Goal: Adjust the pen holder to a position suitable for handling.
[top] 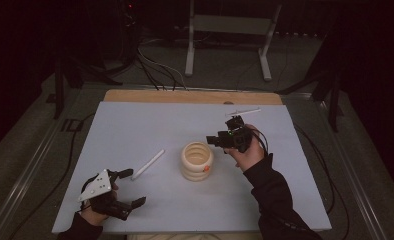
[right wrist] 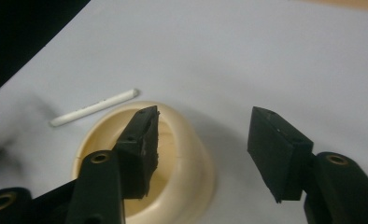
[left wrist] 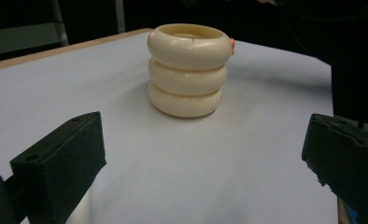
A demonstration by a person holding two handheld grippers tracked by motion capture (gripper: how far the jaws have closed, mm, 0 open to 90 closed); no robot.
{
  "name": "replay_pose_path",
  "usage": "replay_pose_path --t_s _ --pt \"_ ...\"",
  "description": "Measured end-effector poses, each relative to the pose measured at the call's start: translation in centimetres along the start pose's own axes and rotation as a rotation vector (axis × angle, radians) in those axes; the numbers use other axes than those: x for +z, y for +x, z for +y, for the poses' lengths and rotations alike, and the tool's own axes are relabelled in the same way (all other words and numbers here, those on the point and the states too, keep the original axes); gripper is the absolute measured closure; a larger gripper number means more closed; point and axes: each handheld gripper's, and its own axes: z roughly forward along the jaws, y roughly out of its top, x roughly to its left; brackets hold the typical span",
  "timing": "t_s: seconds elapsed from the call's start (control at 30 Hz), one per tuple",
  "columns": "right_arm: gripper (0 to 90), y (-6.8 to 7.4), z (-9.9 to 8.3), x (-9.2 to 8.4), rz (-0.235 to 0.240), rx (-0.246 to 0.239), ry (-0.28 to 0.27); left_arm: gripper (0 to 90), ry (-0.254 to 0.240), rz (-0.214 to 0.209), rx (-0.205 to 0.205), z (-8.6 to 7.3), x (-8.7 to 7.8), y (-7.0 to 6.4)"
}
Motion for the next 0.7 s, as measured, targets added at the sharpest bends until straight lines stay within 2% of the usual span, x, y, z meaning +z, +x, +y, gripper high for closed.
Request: replay_pose_path --t_s 0.1,0.27,0.33,0.37,0.43,0.6,0.7 --pt "37.9 -0.1 -0.2 -0.8 -0.027 -0.022 -0.018 0.1 -0.005 0.001 -0.005 0.0 0.0 0.0" --pt "30.5 -0.9 -0.7 -2.0 -0.05 -0.013 -0.045 0.1 -0.006 -0.001 -0.006 0.0 0.0 0.0" --pt "23.2 -1.3 -1.0 -2.4 -0.028 -0.013 -0.056 0.1 -0.004 -0.001 -0.004 0.0 0.0 0.0" --pt "23.2 -1.5 -1.2 -2.7 -0.028 -0.011 -0.067 0.1 -0.003 -0.001 -0.004 0.0 0.0 0.0" --pt "17.0 -1.8 -1.6 -3.1 -0.017 -0.025 -0.069 0.1 -0.007 -0.001 -0.006 0.0 0.0 0.0" --pt "12.5 -2.8 -2.9 -4.0 -0.025 -0.045 -0.079 0.1 -0.006 -0.002 -0.005 0.0 0.0 0.0" --pt "9.4 -3.6 -3.9 -4.5 -0.021 -0.037 -0.1 0.1 -0.005 -0.002 -0.003 0.0 0.0 0.0"
